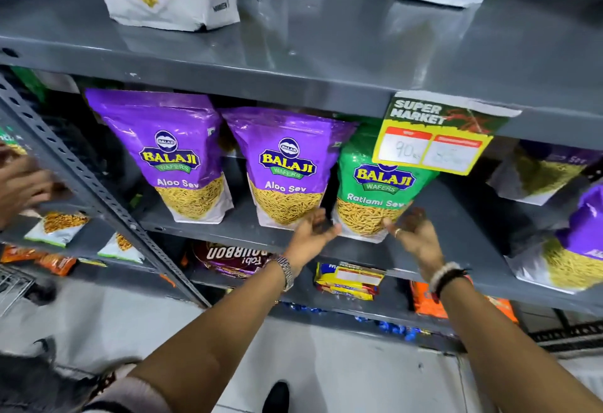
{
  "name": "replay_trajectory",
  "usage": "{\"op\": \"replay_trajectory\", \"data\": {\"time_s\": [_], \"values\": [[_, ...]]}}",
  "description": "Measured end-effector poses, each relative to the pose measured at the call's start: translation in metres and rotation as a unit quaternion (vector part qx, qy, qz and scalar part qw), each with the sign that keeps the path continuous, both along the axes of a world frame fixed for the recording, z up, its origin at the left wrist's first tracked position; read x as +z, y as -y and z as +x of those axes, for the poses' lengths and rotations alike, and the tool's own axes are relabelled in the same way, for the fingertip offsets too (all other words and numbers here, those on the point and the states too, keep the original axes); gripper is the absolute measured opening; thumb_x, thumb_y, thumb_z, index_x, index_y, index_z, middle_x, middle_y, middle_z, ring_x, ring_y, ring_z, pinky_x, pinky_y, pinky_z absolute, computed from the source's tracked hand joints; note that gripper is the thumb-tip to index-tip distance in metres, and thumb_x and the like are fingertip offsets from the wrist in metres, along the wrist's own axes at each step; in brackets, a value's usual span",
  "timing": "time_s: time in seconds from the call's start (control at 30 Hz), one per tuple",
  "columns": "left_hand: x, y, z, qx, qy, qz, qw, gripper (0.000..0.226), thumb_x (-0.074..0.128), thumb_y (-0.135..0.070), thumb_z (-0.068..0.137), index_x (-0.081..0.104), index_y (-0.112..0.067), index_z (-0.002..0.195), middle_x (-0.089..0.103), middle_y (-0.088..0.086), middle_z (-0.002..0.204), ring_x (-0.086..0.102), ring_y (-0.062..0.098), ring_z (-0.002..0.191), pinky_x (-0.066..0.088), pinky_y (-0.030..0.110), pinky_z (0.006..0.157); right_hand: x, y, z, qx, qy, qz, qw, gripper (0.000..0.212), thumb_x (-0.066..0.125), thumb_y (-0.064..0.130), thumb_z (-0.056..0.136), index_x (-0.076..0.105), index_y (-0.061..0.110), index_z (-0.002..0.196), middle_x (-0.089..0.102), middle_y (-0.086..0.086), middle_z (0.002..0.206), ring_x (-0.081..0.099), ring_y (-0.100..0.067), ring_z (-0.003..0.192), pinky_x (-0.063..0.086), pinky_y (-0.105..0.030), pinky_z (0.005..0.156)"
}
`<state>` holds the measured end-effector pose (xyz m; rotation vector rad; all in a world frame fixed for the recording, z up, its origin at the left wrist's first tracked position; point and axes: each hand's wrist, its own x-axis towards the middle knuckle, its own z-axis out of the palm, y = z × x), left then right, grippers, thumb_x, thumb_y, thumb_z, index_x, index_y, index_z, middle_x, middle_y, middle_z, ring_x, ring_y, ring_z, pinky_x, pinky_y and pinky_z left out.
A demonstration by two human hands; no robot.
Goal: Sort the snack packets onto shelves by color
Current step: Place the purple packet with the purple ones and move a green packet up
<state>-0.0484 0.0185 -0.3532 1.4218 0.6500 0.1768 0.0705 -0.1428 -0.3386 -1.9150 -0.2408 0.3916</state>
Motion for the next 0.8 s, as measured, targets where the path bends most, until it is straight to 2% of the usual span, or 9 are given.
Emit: {"op": "replay_trajectory", "data": {"time_s": [0.07, 0.1, 0.17, 0.27, 0.37, 0.47, 0.6, 0.7, 0.8], "values": [[0.008, 0.006, 0.014, -0.009, 0.008, 0.013, 1.0, 0.054, 0.068, -0.014, 0.079, 0.043, -0.012, 0.126, 0.052, -0.003, 0.119, 0.047, 0.012, 0.114, 0.04, 0.022, 0.1, 0.0, -0.001, 0.012, 0.036, 0.005, 0.04, 0.999, 0.041, 0.064, -0.013, 0.073, 0.047, -0.003, 0.109, 0.072, 0.007, 0.096, 0.066, 0.003, 0.083, 0.054, -0.023, 0.075], [0.01, 0.007, 0.019, -0.011, 0.016, 0.031, 0.999, 0.065, 0.072, -0.025, 0.074, 0.042, -0.012, 0.13, 0.054, -0.001, 0.129, 0.049, 0.014, 0.119, 0.039, 0.031, 0.107, -0.003, -0.001, 0.017, 0.038, 0.001, 0.047, 0.998, 0.048, 0.065, -0.013, 0.072, 0.043, -0.004, 0.115, 0.07, -0.002, 0.105, 0.067, 0.001, 0.087, 0.056, -0.021, 0.075], [0.009, 0.009, 0.027, -0.011, 0.015, 0.071, 0.997, 0.077, 0.074, -0.039, 0.065, 0.043, -0.014, 0.131, 0.058, 0.003, 0.132, 0.052, 0.017, 0.122, 0.042, 0.039, 0.107, 0.0, -0.003, 0.018, 0.038, -0.006, 0.055, 0.998, 0.054, 0.066, -0.009, 0.073, 0.041, -0.007, 0.121, 0.059, -0.021, 0.122, 0.064, -0.019, 0.102, 0.057, -0.026, 0.084], [0.014, 0.014, 0.035, 0.009, 0.007, 0.085, 0.996, 0.053, 0.072, -0.019, 0.074, 0.051, -0.011, 0.122, 0.064, 0.01, 0.123, 0.059, 0.02, 0.11, 0.046, 0.045, 0.102, 0.001, -0.004, 0.017, 0.021, -0.031, 0.069, 0.997, 0.054, 0.067, -0.009, 0.072, 0.042, -0.009, 0.121, 0.056, -0.027, 0.127, 0.056, -0.037, 0.115, 0.049, -0.05, 0.098], [0.016, 0.018, 0.037, 0.027, -0.001, 0.095, 0.995, 0.04, 0.074, -0.013, 0.072, 0.06, -0.013, 0.11, 0.068, 0.01, 0.113, 0.062, 0.019, 0.098, 0.05, 0.043, 0.096, -0.016, 0.006, 0.019, -0.013, -0.032, 0.059, 0.998, 0.058, 0.078, 0.01, 0.063, 0.052, -0.001, 0.114, 0.064, -0.024, 0.119, 0.061, -0.035, 0.11, 0.047, -0.057, 0.098], [0.017, 0.023, 0.033, 0.026, -0.009, 0.104, 0.994, 0.04, 0.077, -0.01, 0.068, 0.065, -0.01, 0.106, 0.069, 0.013, 0.111, 0.062, 0.017, 0.095, 0.05, 0.036, 0.091, -0.01, 0.02, 0.007, -0.03, -0.022, 0.013, 0.999, 0.046, 0.078, 0.024, 0.062, 0.063, 0.01, 0.103, 0.07, -0.016, 0.108, 0.066, -0.028, 0.099, 0.051, -0.051, 0.093], [0.015, 0.041, 0.021, 0.009, 0.005, 0.102, 0.995, 0.043, 0.076, -0.006, 0.068, 0.063, -0.005, 0.11, 0.068, 0.016, 0.111, 0.062, 0.019, 0.091, 0.052, 0.033, 0.086, 0.006, 0.048, -0.02, -0.05, -0.037, 0.057, 0.996, 0.024, 0.072, 0.001, 0.072, 0.065, 0.007, 0.094, 0.069, -0.014, 0.105, 0.065, -0.021, 0.092, 0.054, -0.037, 0.086], [0.017, 0.064, 0.007, -0.02, 0.016, 0.109, 0.994, 0.042, 0.078, -0.008, 0.067, 0.065, -0.007, 0.107, 0.07, 0.016, 0.107, 0.063, 0.015, 0.086, 0.053, 0.025, 0.077, 0.005, 0.078, -0.036, -0.047, -0.027, 0.074, 0.996, 0.023, 0.069, -0.002, 0.073, 0.063, 0.011, 0.091, 0.068, -0.012, 0.105, 0.067, -0.003, 0.077, 0.054, -0.013, 0.068], [0.023, 0.088, -0.007, -0.039, 0.017, 0.107, 0.993, 0.041, 0.081, -0.013, 0.063, 0.068, -0.01, 0.102, 0.073, 0.013, 0.102, 0.067, 0.019, 0.089, 0.056, 0.036, 0.083, 0.011, 0.107, -0.049, -0.05, -0.015, 0.078, 0.996, 0.026, 0.068, -0.004, 0.073, 0.064, 0.003, 0.098, 0.066, -0.012, 0.107, 0.064, 0.012, 0.067, 0.051, -0.006, 0.063]]}}
